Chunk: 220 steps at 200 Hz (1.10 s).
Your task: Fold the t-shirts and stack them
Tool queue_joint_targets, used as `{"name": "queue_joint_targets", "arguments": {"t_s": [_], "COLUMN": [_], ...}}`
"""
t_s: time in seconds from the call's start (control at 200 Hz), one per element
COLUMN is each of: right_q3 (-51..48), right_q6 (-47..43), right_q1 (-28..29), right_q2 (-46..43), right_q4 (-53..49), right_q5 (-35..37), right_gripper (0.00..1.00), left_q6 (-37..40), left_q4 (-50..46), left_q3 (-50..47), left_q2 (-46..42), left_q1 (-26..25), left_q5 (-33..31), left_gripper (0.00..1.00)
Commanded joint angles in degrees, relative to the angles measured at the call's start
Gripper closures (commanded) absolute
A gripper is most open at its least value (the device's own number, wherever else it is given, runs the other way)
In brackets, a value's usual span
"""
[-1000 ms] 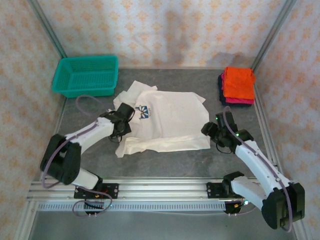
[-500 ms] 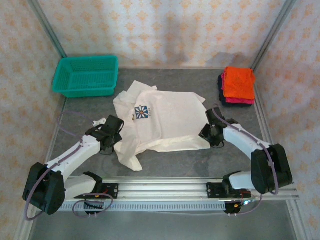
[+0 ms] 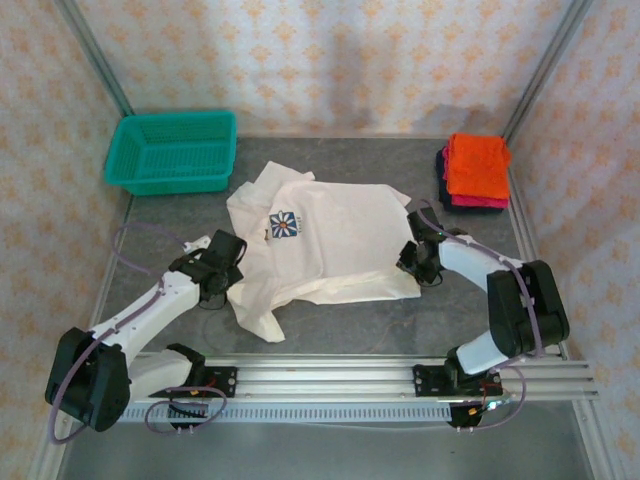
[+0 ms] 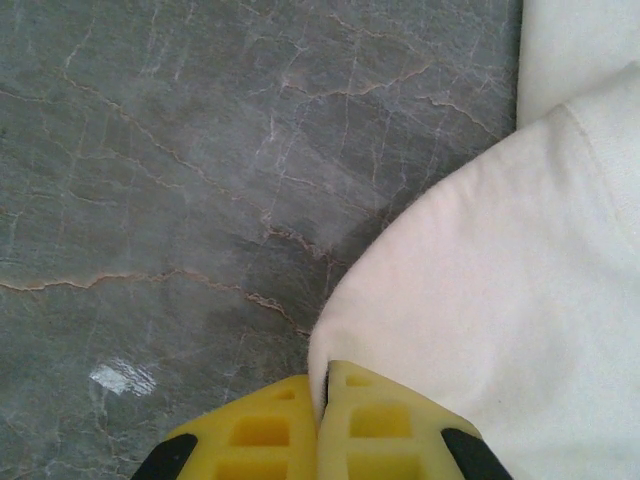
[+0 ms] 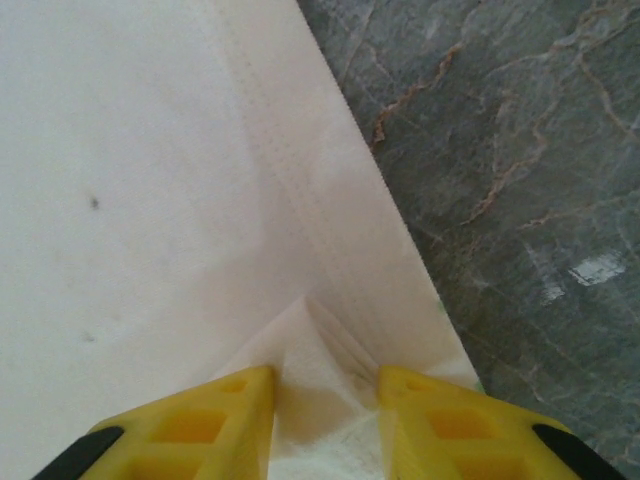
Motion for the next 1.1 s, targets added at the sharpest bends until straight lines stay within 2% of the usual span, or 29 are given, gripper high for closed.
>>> {"name": "queue_joint_targets", "arguments": {"t_s": [0.0,0.075,0.36,0.515,0.605,0.691,0.786,0.901,0.996,1.096], "right_q3": [1.1,1.3,3.9,7.2,10.7,17.6,30.2,49.2,67.3,86.1], "right_q6": [-1.6,-1.8,-2.6,-4.1,-5.7,-7.6,-9.0,-8.9,-7.8,-5.4], "right_q1": [-0.5,-0.5,-0.5,-1.5,-5.6,-9.7,-12.5,-14.2,-15.6,-17.0], "right_q2": [0.8,-0.6,-11.4,-17.3,-16.2,-10.9,-2.2,7.9,15.1,22.3], "right_q4": [-0.2,-1.0,-4.6,-4.8,-2.9,-2.6,-4.5,-6.5,-9.2,-13.1], "right_q5": [0.5,1.0,4.1,6.0,2.5,-0.8,-5.1,-7.2,-8.8,-12.0], "right_gripper": [0.73,1.00,1.00,1.00,1.00,1.00,1.00,1.00,1.00,1.00], "left_q6": [-0.8,-1.0,-0.2,2.7,4.6,6.7,8.6,10.2,11.7,12.3], "left_q4": [-2.5,-2.9,-6.3,-6.0,-2.4,0.3,1.0,-1.3,-9.8,-21.4], "left_q3": [-0.6,-0.5,2.6,6.6,8.9,14.5,26.5,50.7,78.1,113.4], "left_q2": [-1.5,-2.4,-6.5,-8.0,-6.0,1.1,12.3,27.1,41.6,58.3], "left_q1": [0.5,0.5,1.3,4.5,8.6,11.6,13.4,14.0,14.6,15.5], "left_q5": [-3.0,-3.3,-4.7,-4.6,-2.0,1.3,5.7,8.9,10.6,11.4], "left_gripper": [1.00,1.00,1.00,1.00,1.00,1.00,1.00,1.00,1.00,1.00]}}
